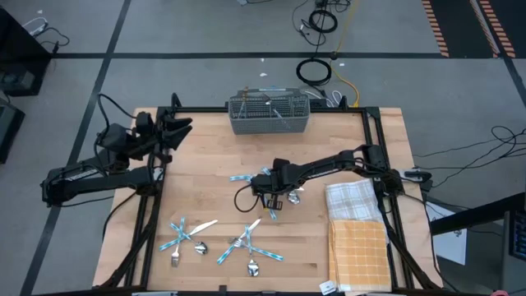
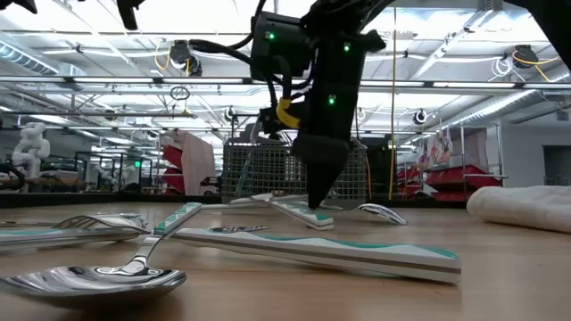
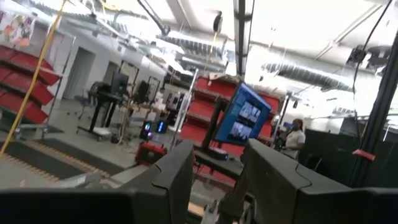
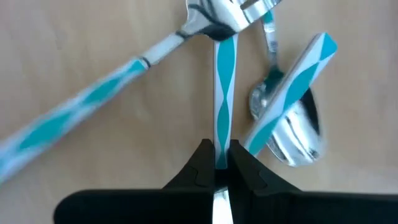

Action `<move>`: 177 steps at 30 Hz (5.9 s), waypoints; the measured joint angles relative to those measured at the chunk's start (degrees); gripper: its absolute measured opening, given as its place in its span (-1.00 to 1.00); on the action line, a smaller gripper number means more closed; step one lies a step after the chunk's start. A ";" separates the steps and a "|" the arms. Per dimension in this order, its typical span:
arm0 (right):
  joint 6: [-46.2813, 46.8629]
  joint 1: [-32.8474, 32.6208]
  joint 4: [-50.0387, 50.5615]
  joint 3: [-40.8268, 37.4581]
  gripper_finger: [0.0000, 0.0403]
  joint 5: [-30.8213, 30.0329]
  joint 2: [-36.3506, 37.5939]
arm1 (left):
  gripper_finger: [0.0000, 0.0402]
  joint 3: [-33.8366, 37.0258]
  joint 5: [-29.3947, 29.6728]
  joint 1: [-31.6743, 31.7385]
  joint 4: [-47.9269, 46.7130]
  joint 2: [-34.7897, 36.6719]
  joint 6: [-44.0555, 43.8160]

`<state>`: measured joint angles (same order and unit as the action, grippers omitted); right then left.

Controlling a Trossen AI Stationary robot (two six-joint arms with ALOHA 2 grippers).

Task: Sort silverware
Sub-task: Put the table knife into the silverware rack, then put the spoon into the silverware rack

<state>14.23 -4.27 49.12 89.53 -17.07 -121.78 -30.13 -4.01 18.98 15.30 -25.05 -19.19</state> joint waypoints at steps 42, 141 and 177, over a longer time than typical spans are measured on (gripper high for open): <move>-27.80 5.83 30.80 25.11 -1.00 -44.55 0.17 | -0.24 0.00 -0.02 0.01 0.76 0.16 0.14; -148.36 26.01 -36.06 25.73 -0.98 -11.64 -6.29 | -0.24 0.00 0.37 0.02 7.69 2.83 5.10; -3.02 14.67 31.46 38.25 -0.14 5.04 -0.76 | -0.24 -0.02 -0.94 0.00 3.46 2.85 -2.64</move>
<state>11.21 10.40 80.58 127.78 -12.03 -122.53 -30.15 -4.95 18.98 18.75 -22.20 -21.83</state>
